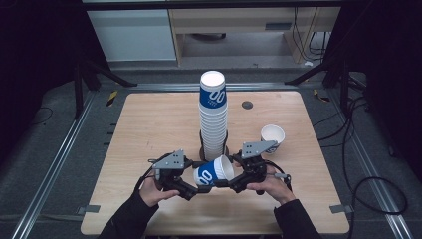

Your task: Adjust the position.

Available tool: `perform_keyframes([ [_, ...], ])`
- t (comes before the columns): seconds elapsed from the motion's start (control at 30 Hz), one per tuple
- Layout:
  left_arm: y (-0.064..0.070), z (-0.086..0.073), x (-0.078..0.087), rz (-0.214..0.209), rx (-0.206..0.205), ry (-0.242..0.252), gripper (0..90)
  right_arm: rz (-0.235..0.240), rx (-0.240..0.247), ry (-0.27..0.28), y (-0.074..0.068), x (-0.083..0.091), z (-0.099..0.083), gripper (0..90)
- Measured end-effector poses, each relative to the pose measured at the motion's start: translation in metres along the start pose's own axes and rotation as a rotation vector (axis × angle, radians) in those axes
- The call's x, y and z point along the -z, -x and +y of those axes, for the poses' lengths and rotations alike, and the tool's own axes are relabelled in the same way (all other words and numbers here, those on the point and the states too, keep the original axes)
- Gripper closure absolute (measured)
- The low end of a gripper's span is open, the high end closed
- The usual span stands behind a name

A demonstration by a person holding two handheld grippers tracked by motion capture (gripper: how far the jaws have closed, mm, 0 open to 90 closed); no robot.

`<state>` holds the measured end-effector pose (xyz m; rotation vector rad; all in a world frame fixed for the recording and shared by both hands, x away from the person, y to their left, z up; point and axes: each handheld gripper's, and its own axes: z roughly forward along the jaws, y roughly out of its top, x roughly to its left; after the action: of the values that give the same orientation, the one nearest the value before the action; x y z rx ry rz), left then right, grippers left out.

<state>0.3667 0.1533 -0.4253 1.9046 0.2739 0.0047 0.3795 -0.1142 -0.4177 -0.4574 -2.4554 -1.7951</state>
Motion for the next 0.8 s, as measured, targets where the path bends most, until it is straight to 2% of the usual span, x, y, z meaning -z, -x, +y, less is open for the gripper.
perform_keyframes([
  [0.27,-0.005,0.001,0.008,0.024,0.015,-0.013,14.0,-0.043,0.024,-0.015,0.0,0.01,0.005,15.6],
  [0.33,-0.006,0.001,0.01,0.044,0.017,-0.026,14.0,-0.076,0.039,-0.029,0.001,0.017,0.009,15.6],
  [0.4,-0.007,0.001,0.011,0.053,0.021,-0.028,14.0,-0.095,0.05,-0.057,0.001,0.019,0.013,15.5],
  [0.5,-0.008,0.0,0.01,0.073,0.018,-0.052,13.8,-0.098,0.05,-0.081,0.002,0.018,0.017,15.4],
  [0.8,-0.011,-0.004,0.005,0.092,0.021,-0.113,12.8,-0.097,0.081,-0.221,0.004,0.0,0.039,15.4],
])
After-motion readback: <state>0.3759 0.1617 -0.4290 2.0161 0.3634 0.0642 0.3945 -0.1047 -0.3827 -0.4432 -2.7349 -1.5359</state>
